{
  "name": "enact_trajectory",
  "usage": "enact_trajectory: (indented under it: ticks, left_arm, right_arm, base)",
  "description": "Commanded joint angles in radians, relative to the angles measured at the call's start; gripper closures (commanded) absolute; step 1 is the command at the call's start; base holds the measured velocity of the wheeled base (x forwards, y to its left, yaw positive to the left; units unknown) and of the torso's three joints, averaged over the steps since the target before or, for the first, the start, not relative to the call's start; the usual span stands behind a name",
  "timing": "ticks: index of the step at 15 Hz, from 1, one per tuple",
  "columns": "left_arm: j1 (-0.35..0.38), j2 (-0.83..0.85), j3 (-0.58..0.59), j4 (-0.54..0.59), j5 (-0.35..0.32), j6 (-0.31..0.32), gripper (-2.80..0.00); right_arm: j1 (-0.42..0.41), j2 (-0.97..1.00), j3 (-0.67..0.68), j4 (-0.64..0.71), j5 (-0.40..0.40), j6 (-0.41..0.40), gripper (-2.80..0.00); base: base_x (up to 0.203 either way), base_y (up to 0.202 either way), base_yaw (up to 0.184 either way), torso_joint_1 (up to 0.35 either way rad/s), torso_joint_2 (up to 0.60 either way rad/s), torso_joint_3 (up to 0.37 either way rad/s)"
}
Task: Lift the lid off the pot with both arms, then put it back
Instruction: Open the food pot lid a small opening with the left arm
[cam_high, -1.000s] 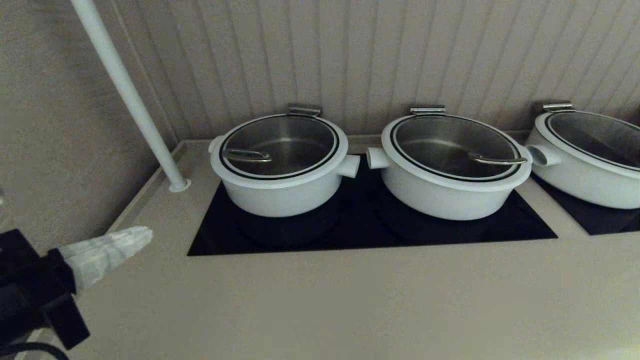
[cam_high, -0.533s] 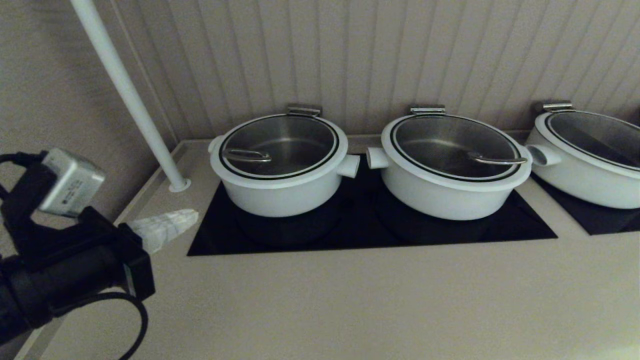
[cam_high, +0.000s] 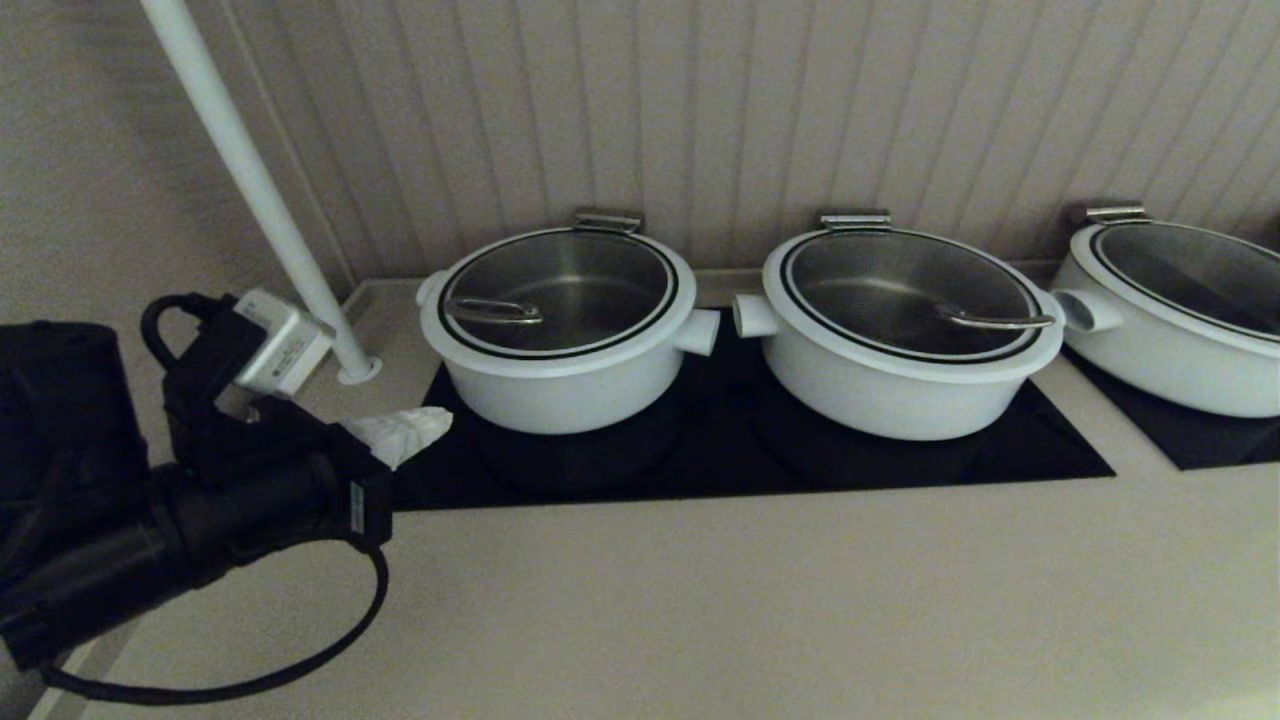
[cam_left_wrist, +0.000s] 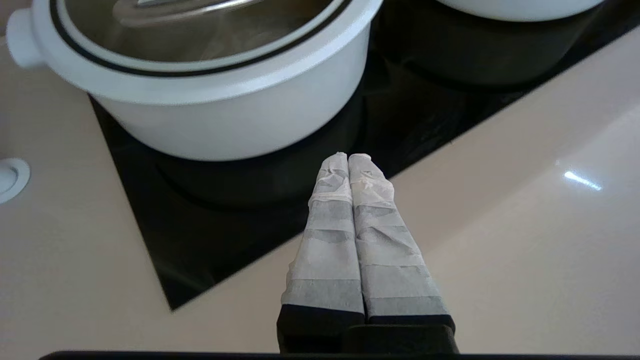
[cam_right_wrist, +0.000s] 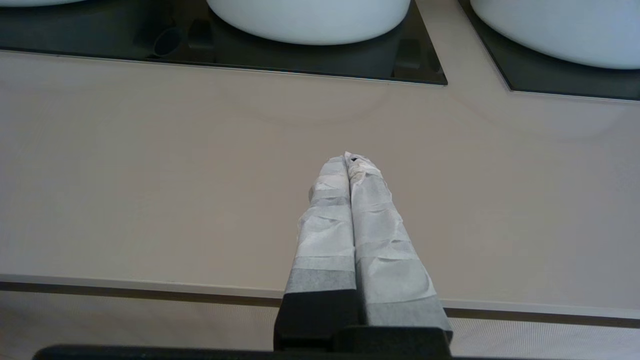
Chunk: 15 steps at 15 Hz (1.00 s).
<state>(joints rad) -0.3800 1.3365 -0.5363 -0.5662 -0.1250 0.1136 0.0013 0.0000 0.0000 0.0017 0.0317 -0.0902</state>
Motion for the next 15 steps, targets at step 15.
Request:
enact_trajectory:
  ticks: [15]
  left_arm:
    - [0.001, 0.303, -0.185, -0.118, 0.007, -0.008, 0.0]
  right_arm:
    - [0.001, 0.002, 0.0, 0.0, 0.004, -0.003, 0.0]
  base:
    - [0.0, 0.0, 0.0, 0.0, 0.0, 0.0]
